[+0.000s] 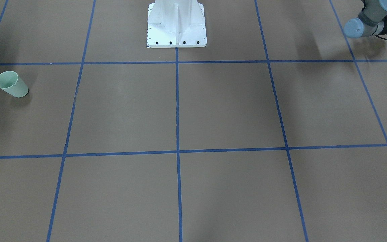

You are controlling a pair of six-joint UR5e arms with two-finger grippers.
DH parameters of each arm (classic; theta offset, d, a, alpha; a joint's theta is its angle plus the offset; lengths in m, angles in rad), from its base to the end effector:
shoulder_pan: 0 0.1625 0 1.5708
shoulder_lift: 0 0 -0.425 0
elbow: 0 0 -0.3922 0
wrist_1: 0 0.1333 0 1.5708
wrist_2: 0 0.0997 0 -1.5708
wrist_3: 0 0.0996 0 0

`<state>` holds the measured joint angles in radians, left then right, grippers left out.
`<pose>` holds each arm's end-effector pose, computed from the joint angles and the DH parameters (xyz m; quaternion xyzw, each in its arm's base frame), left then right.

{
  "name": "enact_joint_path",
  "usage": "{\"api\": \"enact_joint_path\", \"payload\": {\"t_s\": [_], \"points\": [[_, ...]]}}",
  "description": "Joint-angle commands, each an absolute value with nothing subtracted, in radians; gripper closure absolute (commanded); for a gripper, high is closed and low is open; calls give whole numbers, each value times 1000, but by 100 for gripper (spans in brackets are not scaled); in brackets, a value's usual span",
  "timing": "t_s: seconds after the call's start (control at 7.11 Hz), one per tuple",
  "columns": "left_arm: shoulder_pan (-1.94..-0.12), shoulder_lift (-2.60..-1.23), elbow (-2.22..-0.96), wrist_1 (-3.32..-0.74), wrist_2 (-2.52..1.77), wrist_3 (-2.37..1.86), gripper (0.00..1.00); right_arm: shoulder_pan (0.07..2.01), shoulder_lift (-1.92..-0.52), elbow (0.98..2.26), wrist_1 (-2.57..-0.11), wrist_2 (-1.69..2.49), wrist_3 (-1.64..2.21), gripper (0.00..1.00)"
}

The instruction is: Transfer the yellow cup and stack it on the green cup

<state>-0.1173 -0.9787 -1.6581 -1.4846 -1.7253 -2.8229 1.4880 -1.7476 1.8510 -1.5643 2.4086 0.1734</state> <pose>0.1193 -0.1329 0.8421 0.0938 -0.2845 -0.6206 0.7246 0.0242 -0.4252 0.5957 -0.0021 -0.4092 0.0190 0.9122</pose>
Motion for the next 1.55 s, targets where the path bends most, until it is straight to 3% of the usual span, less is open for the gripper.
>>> {"api": "enact_joint_path", "payload": {"t_s": [0.0, 0.28, 0.84, 1.41], "points": [[-251, -980, -1651, -1497, -1468, -2649, 100, 1480, -1743, 1853, -1563, 2413, 173, 0], [-333, -1031, -1649, -1550, -1243, -2570, 100, 1480, -1744, 1848, -1565, 2433, 173, 0], [-688, -1381, -1646, -1633, -927, -1919, 100, 1479, -1718, 1844, -1562, 2431, 178, 0], [-701, -1780, -1606, -1886, -859, -1568, 100, 1438, -1634, 1851, -1562, 2436, 178, 0]]}}
